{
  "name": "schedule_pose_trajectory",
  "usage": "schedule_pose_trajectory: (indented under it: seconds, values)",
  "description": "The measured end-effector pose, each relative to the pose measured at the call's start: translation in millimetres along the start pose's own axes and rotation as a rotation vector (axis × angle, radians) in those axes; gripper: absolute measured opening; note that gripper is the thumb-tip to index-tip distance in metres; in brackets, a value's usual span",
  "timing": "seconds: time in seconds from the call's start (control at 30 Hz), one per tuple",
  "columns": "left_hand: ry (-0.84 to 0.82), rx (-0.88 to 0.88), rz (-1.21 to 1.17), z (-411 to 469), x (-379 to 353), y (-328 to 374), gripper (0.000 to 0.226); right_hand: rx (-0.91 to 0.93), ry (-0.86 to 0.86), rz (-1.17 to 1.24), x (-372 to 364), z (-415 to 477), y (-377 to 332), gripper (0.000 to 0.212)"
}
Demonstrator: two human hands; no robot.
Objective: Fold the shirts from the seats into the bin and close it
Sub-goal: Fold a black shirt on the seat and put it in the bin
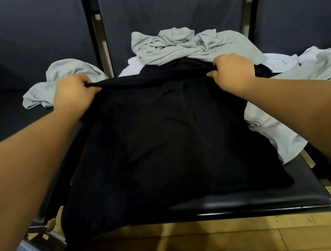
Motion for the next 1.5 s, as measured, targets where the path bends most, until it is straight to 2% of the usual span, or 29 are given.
schedule_pose_trajectory:
  seconds: [0.07,0.13,0.2,0.33,0.5,0.57,0.67,0.73,0.83,1.0,1.17,1.33,1.4,1.5]
  values:
    - [0.092,0.004,-0.031,3,9,8,0.019,-0.041,0.074,-0.019,13,7,-1,0.03]
    - [0.105,-0.008,-0.058,4,13,14,0.017,-0.075,0.088,0.055,22,11,-1,0.029]
    - [0.065,-0.038,-0.055,1,13,18,0.012,-0.063,0.081,0.112,27,10,-1,0.026]
    - [-0.072,-0.088,-0.034,-18,15,8,0.022,0.035,0.031,0.169,31,-13,1,0.03]
    - [-0.229,-0.167,-0.07,-66,25,-5,0.011,0.102,-0.012,0.217,40,-67,9,0.019]
    - [-0.256,-0.215,-0.053,-88,30,-8,0.01,0.142,-0.008,0.178,44,-94,9,0.022]
    - [-0.316,-0.3,0.036,-123,33,-19,0.01,0.22,-0.116,0.06,32,-141,2,0.026]
    - [-0.408,-0.367,0.141,-148,26,-27,0.011,0.3,-0.212,0.025,19,-174,-4,0.018]
    - [-0.549,-0.344,0.327,-177,13,-46,0.017,0.382,-0.322,-0.029,1,-213,-9,0.025]
    - [-0.426,-0.483,0.429,-199,26,-45,0.025,0.313,-0.261,-0.016,0,-226,-7,0.026]
    - [-0.325,-0.353,0.395,-188,42,-46,0.032,0.243,-0.185,-0.069,6,-212,-1,0.028]
    - [-0.206,-0.269,0.422,-183,51,-48,0.026,0.156,-0.074,-0.042,17,-187,10,0.031]
    - [-0.212,-0.249,0.434,-181,49,-51,0.025,0.105,-0.088,0.001,12,-180,15,0.027]
    - [-0.329,-0.235,0.334,-178,38,-60,0.023,0.039,-0.141,0.07,9,-166,19,0.02]
Point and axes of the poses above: each hand's wrist, its own z-axis towards the middle knuckle, its own x-axis out of the back of the hand, y = z × x, the point moved 9 cm from there along z, towards the middle knuckle, and after that the axes turned 8 degrees about -z, right-handed, at the moved point
